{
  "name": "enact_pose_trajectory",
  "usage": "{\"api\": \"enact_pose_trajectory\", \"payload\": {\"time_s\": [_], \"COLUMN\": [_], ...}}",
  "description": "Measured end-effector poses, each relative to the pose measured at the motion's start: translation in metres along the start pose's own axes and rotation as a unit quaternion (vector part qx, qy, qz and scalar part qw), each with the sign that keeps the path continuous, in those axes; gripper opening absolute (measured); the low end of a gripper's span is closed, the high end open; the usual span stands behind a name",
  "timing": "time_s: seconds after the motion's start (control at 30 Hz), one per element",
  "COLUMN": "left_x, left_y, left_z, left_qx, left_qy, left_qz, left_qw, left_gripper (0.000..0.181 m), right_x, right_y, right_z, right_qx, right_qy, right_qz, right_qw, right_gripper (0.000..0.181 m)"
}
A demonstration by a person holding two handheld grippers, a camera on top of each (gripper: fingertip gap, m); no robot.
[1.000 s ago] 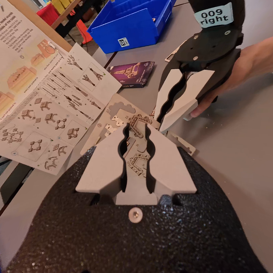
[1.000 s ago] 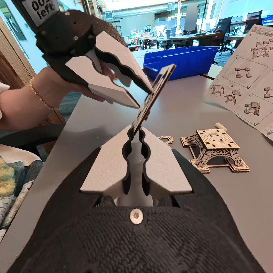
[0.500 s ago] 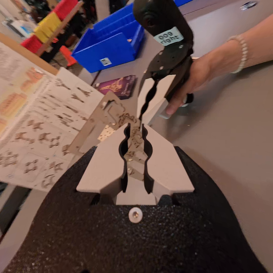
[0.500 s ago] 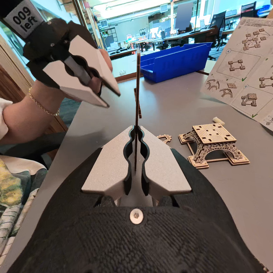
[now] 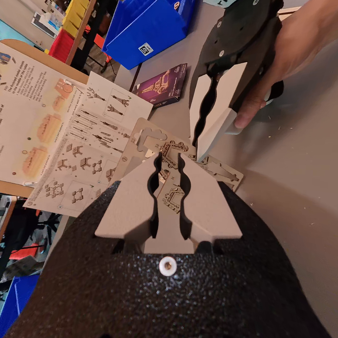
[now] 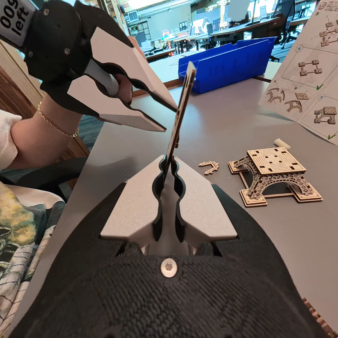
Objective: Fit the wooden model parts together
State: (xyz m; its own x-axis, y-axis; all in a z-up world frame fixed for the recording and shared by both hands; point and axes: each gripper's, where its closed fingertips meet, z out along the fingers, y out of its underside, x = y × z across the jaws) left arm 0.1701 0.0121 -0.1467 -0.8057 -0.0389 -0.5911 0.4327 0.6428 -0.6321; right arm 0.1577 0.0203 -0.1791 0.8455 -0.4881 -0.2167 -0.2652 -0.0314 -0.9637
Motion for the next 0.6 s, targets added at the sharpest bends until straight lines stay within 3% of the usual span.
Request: {"api": "enact_pose_trajectory", "payload": {"time_s": [0.3, 0.43, 0.5, 0.6], "left_x": [0.004, -0.02, -0.038, -0.034], "left_y": [-0.002, -0.016, -0.02, -0.011], "left_z": [-0.01, -0.019, -0.02, -0.009], "left_qx": [0.043, 0.083, 0.091, 0.044], "left_qy": [0.076, 0.004, -0.05, -0.011], "left_qz": [-0.028, -0.032, -0.028, -0.026], "left_qw": [0.996, 0.996, 0.994, 0.999], "left_gripper": [0.008, 0.031, 0.06, 0.083], "right_x": [-0.002, -0.001, -0.003, -0.005], "right_y": [0.002, 0.001, 0.001, 0.001], "right_z": [0.002, 0.001, 0.001, 0.002], "right_qx": [-0.006, -0.003, -0.002, -0.001], "right_qy": [-0.006, -0.003, -0.01, -0.012], "right_qz": [0.004, 0.01, 0.014, 0.013], "right_qw": [1.0, 1.0, 1.0, 1.0], "right_gripper": [0.0, 0.0, 0.0, 0.0]}}
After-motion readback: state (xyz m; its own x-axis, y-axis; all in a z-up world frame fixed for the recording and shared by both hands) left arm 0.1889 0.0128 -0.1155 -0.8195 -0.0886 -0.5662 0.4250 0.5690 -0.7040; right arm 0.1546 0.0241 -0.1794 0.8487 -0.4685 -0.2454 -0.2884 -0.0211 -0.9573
